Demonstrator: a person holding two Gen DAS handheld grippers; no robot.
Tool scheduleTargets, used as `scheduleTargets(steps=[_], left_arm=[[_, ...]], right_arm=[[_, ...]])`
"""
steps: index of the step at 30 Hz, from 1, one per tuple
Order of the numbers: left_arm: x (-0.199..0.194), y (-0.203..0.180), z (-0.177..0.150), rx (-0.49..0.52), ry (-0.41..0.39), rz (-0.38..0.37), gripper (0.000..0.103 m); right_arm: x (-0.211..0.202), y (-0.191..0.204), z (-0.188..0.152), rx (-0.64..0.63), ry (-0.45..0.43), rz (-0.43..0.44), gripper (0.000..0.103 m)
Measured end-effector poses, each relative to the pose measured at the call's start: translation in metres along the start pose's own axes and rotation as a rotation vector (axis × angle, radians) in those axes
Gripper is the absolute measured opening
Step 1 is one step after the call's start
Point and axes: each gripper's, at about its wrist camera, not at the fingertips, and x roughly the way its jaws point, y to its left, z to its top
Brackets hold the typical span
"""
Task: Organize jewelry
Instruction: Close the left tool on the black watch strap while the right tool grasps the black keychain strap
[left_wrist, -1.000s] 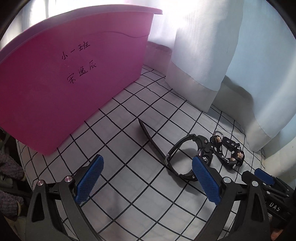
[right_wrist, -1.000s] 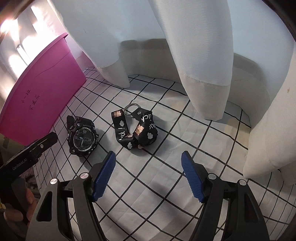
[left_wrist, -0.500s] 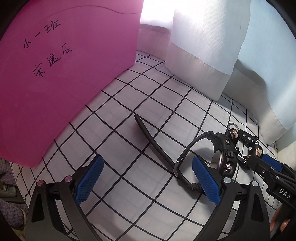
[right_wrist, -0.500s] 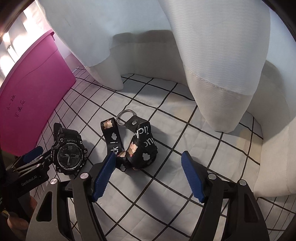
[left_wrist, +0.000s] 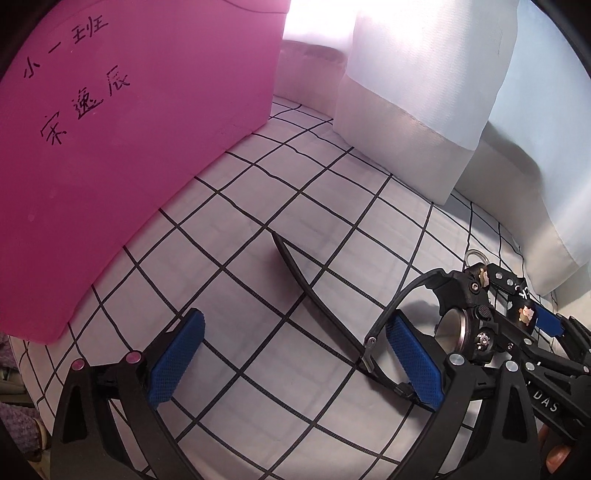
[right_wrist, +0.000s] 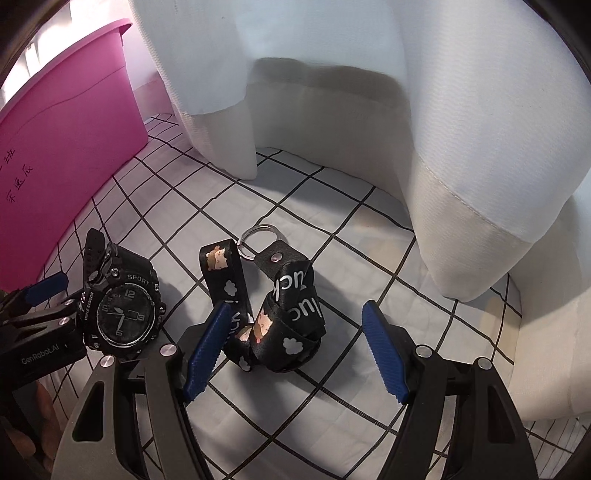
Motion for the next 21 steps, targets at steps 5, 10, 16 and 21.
scheduleTargets(steps=[5, 10, 16, 21], left_arm=[[0.002, -0.003, 0.004, 0.007, -0.004, -0.002, 0.098], [0.006, -0.008, 0.01, 0.042, 0.042, 0.0, 0.097], [0.008, -0.016, 0.006, 0.121, 0.045, 0.036, 0.097], [0.002, -0.017, 0.002, 0.133, 0.025, 0.026, 0.091]], right_arm=[[0.002, 0.006, 0.0, -0.005, -0.009, -0.011, 0.07], [0.004, 0.008, 0.001, -0.008, -0.004, -0.01, 0.07], [0.007, 0.009, 0.003, -0.017, -0.011, -0.006, 0.069], [0.003, 0.012, 0.0, -0.029, -0.022, 0.001, 0.063]])
